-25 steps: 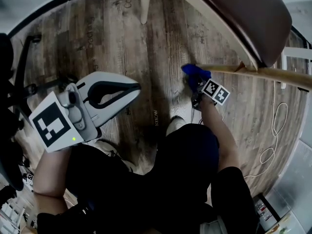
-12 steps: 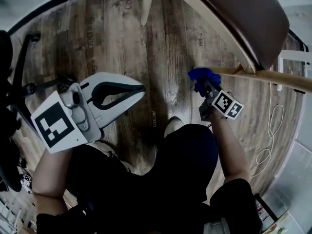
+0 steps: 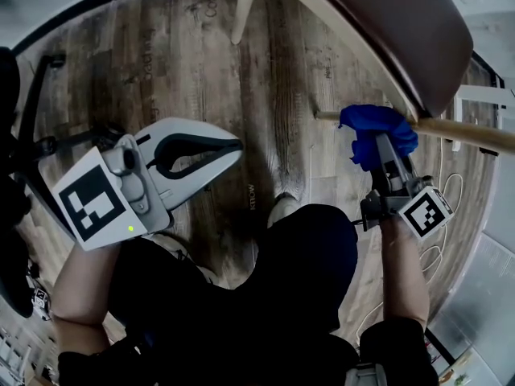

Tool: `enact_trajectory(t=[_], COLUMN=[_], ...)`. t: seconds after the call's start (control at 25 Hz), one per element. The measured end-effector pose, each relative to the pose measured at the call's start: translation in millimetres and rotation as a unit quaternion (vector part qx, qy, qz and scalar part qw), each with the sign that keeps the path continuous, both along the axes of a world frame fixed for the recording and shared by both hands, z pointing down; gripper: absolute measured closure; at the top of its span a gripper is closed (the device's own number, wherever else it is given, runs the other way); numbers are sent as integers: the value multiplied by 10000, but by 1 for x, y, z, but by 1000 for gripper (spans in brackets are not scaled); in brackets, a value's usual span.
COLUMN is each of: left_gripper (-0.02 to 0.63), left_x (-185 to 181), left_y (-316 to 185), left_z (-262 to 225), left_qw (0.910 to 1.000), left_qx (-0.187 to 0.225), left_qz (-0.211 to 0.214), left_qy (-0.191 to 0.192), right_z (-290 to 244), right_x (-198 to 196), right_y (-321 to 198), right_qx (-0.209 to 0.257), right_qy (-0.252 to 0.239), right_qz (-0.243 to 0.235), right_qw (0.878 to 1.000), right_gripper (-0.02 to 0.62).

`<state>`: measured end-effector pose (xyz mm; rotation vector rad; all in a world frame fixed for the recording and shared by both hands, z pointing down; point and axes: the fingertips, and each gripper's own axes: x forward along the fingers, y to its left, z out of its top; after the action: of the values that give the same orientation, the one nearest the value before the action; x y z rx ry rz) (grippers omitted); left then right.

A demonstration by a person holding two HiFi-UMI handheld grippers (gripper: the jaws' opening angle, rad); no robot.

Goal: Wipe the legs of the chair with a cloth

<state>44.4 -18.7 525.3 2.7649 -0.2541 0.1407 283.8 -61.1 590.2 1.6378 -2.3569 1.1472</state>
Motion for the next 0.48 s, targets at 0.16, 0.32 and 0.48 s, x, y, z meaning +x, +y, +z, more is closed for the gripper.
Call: enact_trajectory(t=[0.16,0.32,0.48], left_gripper=[604,604,604], left_x=[0,-9,-20], left_y=[0,2,5], left_z=[-1,-3,-8], left_qw=[10000,10000,10000], left_qx=[33,38,78], left_qz=[3,12,18], left_qy=[15,13,53], right_z=[-39,-61,-63], right_x=[-1,-19,-45], right_y=[-3,-7,-14], right_qx=[283,447,468], right_qy=[-128,-480,-654], right_qz=[71,62,-18], right_qw=[9995,9978,9968], right_gripper=[518,517,518])
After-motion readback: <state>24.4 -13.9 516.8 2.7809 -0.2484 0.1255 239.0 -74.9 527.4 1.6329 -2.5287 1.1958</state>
